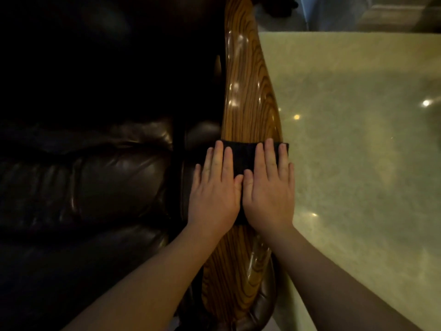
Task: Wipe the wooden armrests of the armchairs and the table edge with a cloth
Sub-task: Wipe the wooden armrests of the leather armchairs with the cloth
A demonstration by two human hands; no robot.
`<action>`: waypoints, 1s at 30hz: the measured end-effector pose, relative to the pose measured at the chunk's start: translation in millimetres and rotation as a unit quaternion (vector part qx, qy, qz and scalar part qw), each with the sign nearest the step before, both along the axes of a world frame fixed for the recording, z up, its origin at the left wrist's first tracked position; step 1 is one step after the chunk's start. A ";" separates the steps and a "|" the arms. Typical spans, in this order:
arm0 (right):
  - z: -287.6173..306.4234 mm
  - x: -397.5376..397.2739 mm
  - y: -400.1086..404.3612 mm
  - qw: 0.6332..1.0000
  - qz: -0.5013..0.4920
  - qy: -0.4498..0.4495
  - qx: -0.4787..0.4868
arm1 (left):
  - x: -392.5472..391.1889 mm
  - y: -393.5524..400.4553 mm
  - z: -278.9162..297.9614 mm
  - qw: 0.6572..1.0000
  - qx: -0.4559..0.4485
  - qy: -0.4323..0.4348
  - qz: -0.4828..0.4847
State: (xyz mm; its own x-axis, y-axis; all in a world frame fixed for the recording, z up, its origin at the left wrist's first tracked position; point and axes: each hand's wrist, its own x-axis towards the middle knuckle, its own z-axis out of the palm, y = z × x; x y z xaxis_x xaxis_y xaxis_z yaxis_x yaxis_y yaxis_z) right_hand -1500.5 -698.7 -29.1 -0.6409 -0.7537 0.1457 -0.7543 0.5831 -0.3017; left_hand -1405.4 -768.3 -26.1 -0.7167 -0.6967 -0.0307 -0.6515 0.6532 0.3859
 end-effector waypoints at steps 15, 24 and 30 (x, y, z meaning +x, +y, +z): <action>1.8 0.5 0.5 1.000 0.003 -0.017 -0.005 | -0.3 0.2 2.9 0.999 0.015 -0.026 -0.012; 24.6 -6.7 -1.6 0.999 0.011 -0.034 -0.011 | -7.7 -21.3 22.3 0.998 0.040 0.051 -0.022; 52.8 -40.2 -20.0 0.993 0.039 -0.098 0.057 | -29.4 -59.6 43.2 0.993 0.013 -0.068 -0.093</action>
State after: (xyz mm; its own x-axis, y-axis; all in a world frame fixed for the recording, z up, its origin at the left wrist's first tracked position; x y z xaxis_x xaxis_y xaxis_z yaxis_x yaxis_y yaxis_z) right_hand -1540.7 -718.7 23.7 -0.5881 -0.8062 -0.0648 -0.7318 0.5645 -0.3819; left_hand -1434.8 -827.8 17.1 -0.8210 -0.5502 -0.1525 -0.5677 0.7582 0.3205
